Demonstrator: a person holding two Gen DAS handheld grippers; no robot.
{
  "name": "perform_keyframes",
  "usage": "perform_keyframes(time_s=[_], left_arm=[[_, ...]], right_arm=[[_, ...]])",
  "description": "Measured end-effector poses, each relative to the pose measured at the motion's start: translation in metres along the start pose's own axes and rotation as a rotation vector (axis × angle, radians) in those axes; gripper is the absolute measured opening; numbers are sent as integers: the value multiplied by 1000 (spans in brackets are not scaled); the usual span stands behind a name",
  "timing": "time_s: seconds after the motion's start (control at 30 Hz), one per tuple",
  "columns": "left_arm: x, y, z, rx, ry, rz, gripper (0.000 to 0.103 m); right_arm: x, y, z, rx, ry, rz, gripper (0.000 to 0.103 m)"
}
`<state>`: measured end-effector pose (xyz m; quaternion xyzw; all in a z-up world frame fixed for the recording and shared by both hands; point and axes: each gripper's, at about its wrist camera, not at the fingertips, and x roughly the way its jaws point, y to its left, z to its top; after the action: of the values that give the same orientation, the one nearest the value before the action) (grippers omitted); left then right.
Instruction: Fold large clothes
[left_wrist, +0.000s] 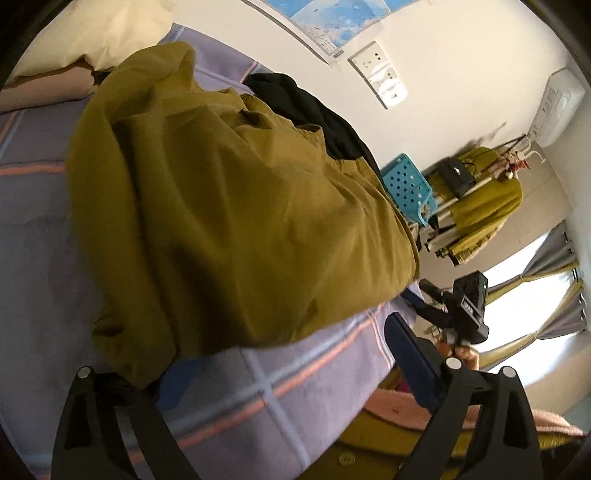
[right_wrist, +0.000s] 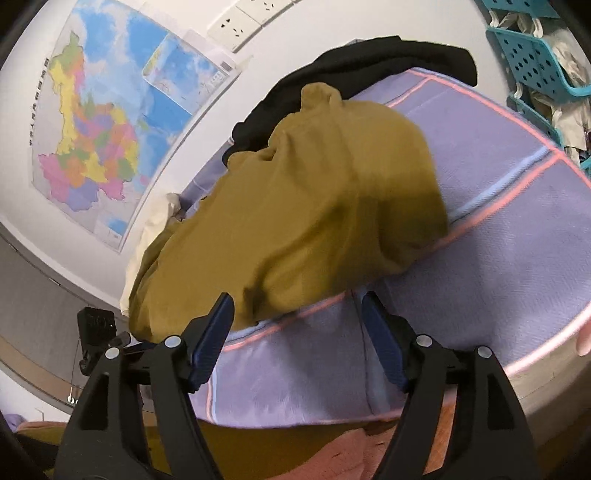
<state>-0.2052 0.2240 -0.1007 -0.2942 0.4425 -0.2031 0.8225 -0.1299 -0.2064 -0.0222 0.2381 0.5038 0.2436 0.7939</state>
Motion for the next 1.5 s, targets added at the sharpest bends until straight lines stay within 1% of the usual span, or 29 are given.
perform_keyframes(time_s=[0.07,0.1,0.17,0.27,0.33,0.4,0.47,0.5,0.53,0.57,0.63,0.7,0.77,0.83,0.87,0.9,0.93,1.0,1.07,1.13,1.27,1.33,1.4,1.5], left_arm=[[1,2,4,-38,-35,8,92],[1,2,6,-53,-55,14,92],[2,1,7,-60,-85,34,92],[2,4,12,-87,-113,52,91],[0,3,14,-101,-144,73,88],[-2,-4,14,-53,-183,95,87],[-2,-8,12,-16,-195,119,87],[1,-5,13,-16,-184,129,87],[3,-1,14,-37,-168,124,87],[3,4,16,-59,-169,101,87],[4,8,22,-71,-154,73,89],[7,9,27,-99,-149,66,90],[12,9,34,-118,-149,76,91],[15,11,41,-131,-163,71,90],[17,12,44,-144,-167,91,87],[18,13,46,-149,-171,93,87],[19,12,48,-143,-175,89,87],[23,11,51,-136,-166,125,81],[23,8,51,-111,-165,146,81],[23,10,50,-115,-161,144,80],[23,9,50,-99,-148,152,80],[25,7,50,-76,-145,166,80],[26,5,51,-66,-139,176,80],[28,4,53,-67,-133,182,81]], right_arm=[[5,1,3,6,-11,-8,73],[6,0,4,7,-14,-7,76],[11,3,7,2,-21,-8,79],[15,3,11,23,-42,-9,79],[15,1,12,40,-60,10,79],[14,-2,13,58,-73,28,79],[13,-1,12,56,-69,34,79],[13,-1,11,55,-58,36,79],[12,-1,11,56,-54,32,78],[11,-1,10,61,-49,32,78],[10,-2,9,73,-41,44,78],[12,-1,10,79,-44,50,79],[15,1,12,93,-57,53,80],[19,4,15,94,-61,56,81],[21,4,17,105,-72,53,81],[23,5,18,111,-81,53,81],[25,6,20,113,-86,45,81],[26,6,22,124,-99,32,81],[28,9,22,112,-98,8,81],[27,10,19,110,-83,-12,81],[13,-1,12,176,-91,-3,81],[10,0,8,170,-60,-6,81],[14,3,8,158,-42,-9,82],[29,12,19,147,-47,-4,82]])
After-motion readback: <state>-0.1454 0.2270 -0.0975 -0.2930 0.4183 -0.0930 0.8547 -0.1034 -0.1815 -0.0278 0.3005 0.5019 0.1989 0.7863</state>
